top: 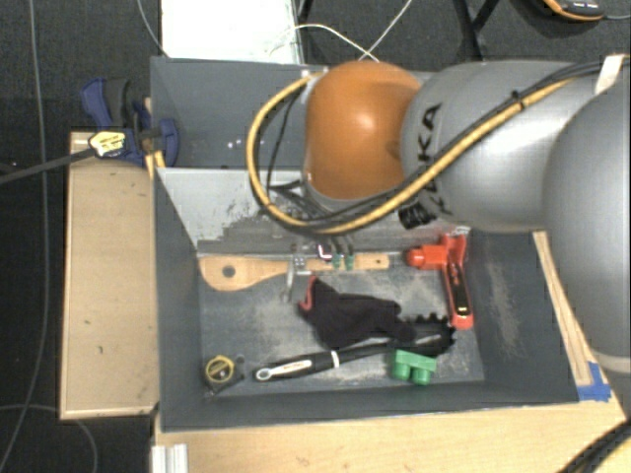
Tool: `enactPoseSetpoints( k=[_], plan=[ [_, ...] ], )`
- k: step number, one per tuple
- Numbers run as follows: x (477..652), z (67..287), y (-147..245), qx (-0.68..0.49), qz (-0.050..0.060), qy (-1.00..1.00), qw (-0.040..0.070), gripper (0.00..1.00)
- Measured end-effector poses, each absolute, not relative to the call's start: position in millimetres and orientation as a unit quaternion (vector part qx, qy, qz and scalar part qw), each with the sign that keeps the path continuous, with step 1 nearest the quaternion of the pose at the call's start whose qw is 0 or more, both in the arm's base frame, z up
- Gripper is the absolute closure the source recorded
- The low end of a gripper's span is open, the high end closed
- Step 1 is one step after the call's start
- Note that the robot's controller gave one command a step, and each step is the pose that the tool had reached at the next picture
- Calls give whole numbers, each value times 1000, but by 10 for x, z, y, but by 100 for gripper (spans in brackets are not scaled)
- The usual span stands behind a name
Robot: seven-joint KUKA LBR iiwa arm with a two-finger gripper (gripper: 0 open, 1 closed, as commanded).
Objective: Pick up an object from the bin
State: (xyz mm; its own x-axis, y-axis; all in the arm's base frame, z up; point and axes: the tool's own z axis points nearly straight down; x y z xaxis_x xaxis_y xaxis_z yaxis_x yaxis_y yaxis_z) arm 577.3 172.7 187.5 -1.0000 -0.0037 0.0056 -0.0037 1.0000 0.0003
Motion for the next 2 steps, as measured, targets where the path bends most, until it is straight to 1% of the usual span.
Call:
enactPoseSetpoints(
  k=[1, 2],
  plan=[
    [5793, 1926, 1717, -2, -1, -1000, -1, 0],
    [5537, 812, 959, -111, -1, -994, -2, 0]
  ],
)
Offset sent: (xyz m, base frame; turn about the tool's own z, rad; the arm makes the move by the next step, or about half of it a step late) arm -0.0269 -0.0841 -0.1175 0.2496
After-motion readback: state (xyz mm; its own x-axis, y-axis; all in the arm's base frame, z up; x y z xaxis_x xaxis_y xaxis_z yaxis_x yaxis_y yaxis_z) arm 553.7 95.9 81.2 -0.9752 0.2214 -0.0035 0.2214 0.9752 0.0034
